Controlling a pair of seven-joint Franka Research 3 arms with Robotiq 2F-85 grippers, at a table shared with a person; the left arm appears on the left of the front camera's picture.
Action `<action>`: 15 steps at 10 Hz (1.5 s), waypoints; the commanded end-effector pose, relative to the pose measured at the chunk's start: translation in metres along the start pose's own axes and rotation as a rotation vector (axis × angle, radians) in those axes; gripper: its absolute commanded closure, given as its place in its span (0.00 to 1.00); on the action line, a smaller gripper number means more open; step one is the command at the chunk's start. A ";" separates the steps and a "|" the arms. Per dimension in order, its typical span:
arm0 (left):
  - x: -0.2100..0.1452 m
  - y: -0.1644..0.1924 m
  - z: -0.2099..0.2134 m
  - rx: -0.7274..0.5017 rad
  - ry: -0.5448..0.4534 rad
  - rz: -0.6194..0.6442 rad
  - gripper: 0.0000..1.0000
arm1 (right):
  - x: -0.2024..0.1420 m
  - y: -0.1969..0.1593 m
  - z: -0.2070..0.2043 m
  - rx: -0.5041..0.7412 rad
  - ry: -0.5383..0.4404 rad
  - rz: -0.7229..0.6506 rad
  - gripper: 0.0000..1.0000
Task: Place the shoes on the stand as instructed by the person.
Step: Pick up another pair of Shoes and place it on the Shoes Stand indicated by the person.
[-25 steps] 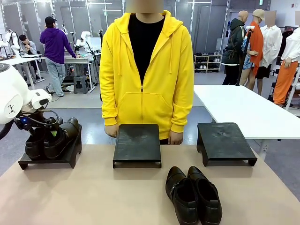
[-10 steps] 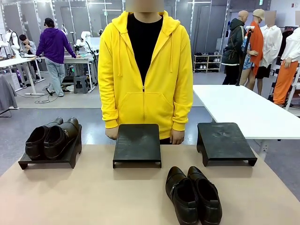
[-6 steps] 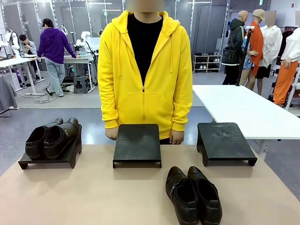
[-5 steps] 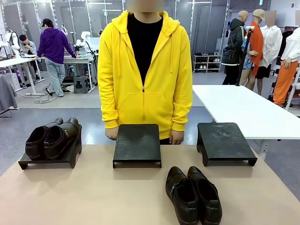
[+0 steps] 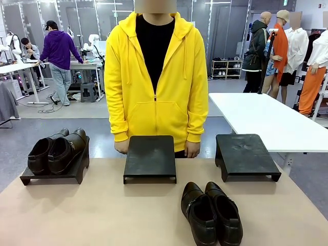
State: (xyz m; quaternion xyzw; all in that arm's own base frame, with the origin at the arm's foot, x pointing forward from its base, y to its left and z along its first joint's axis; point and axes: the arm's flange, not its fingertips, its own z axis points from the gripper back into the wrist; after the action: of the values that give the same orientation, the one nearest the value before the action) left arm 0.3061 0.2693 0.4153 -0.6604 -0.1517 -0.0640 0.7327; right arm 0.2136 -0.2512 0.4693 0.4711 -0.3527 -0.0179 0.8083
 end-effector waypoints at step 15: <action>-0.010 -0.010 -0.003 0.014 -0.014 -0.008 0.00 | 0.000 0.000 0.000 0.000 0.000 0.000 0.00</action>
State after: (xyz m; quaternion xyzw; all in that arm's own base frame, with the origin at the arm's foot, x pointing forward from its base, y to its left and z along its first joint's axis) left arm 0.2976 0.2680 0.4205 -0.6594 -0.1610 -0.0638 0.7315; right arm 0.2137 -0.2512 0.4692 0.4712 -0.3525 -0.0180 0.8083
